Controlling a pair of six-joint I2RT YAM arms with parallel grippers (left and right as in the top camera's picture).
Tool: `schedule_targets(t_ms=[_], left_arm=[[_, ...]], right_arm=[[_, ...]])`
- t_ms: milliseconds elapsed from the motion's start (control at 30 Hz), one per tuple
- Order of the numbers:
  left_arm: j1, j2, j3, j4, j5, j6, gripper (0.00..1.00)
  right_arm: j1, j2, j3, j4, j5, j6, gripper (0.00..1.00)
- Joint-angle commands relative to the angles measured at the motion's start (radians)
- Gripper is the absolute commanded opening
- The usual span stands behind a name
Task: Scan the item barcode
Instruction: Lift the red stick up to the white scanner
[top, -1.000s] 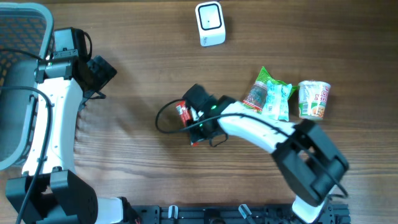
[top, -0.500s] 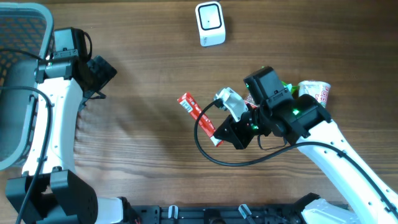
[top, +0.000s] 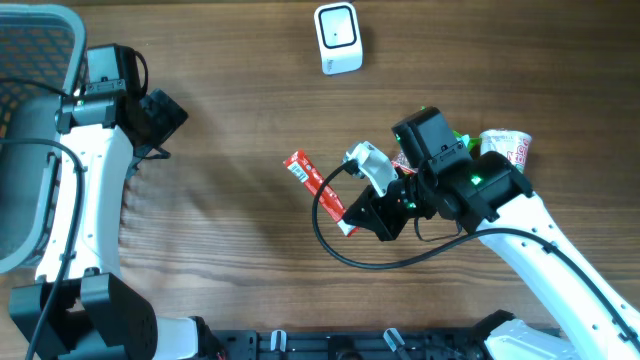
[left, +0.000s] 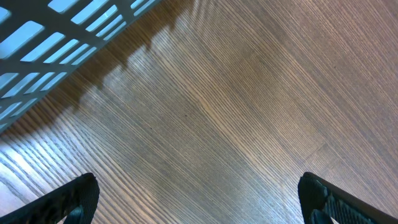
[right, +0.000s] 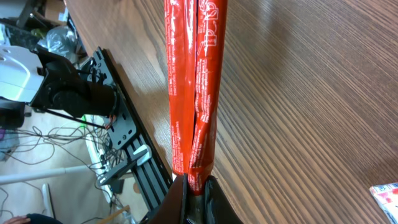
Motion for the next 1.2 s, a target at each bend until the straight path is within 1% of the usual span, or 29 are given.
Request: schedule_targets(t_ms=[0,67,100,133,167,300,400,500,533,600,667,767,833,900,933,967,1033,1100,1167], left_arm=[[0.005,0.000,0.014,0.000,-0.010,0.015,1.00],[0.005,0.000,0.014,0.000,-0.010,0.015,1.00],[0.005,0.000,0.014,-0.001,-0.010,0.015,1.00],[0.005,0.000,0.014,0.000,-0.010,0.015,1.00],[0.005,0.000,0.014,-0.001,-0.010,0.015,1.00],[0.005,0.000,0.014,-0.001,-0.010,0.015,1.00],[0.005,0.000,0.014,0.000,-0.010,0.015,1.00],[0.005,0.000,0.014,0.000,-0.010,0.015,1.00],[0.005,0.000,0.014,0.000,-0.010,0.015,1.00],[0.005,0.000,0.014,-0.001,-0.010,0.015,1.00],[0.005,0.000,0.014,0.000,-0.010,0.015,1.00],[0.005,0.000,0.014,0.000,-0.010,0.015,1.00],[0.005,0.000,0.014,0.000,-0.010,0.015,1.00],[0.005,0.000,0.014,0.000,-0.010,0.015,1.00],[0.005,0.000,0.014,0.000,-0.010,0.015,1.00],[0.005,0.000,0.014,-0.001,-0.010,0.015,1.00],[0.005,0.000,0.014,-0.001,-0.010,0.015,1.00],[0.005,0.000,0.014,0.000,-0.010,0.015,1.00],[0.005,0.000,0.014,-0.001,-0.010,0.015,1.00]], right_arm=[[-0.004,-0.007,0.004,0.006,-0.021,-0.017,0.04],[-0.004,-0.007,0.004,0.017,-0.020,-0.008,0.04],[-0.004,-0.007,0.004,0.035,-0.020,0.037,0.04],[-0.004,-0.005,0.004,0.079,-0.019,0.122,0.04],[-0.004,-0.005,0.004,0.103,-0.016,0.147,0.04],[-0.004,-0.005,0.004,0.099,-0.012,0.146,0.04],[-0.004,-0.005,0.004,0.097,-0.013,0.189,0.04],[-0.004,-0.005,0.004,0.092,-0.008,0.190,0.04],[-0.004,-0.005,0.004,0.084,0.013,0.189,0.04],[-0.004,-0.005,0.004,0.072,0.170,0.211,0.04],[-0.004,0.000,0.004,0.069,0.262,0.257,0.04],[-0.004,0.052,0.004,0.081,0.460,0.279,0.04],[-0.019,0.080,0.037,0.066,0.486,0.287,0.04],[-0.063,0.108,0.162,0.005,0.486,0.319,0.04],[-0.080,0.122,0.261,-0.042,0.479,0.290,0.04],[-0.095,0.149,0.384,-0.135,0.480,0.266,0.04],[-0.122,0.261,0.694,-0.342,0.487,0.225,0.04],[-0.125,0.394,0.957,-0.465,0.520,0.187,0.04],[-0.125,0.499,1.126,-0.527,0.609,0.188,0.04]])
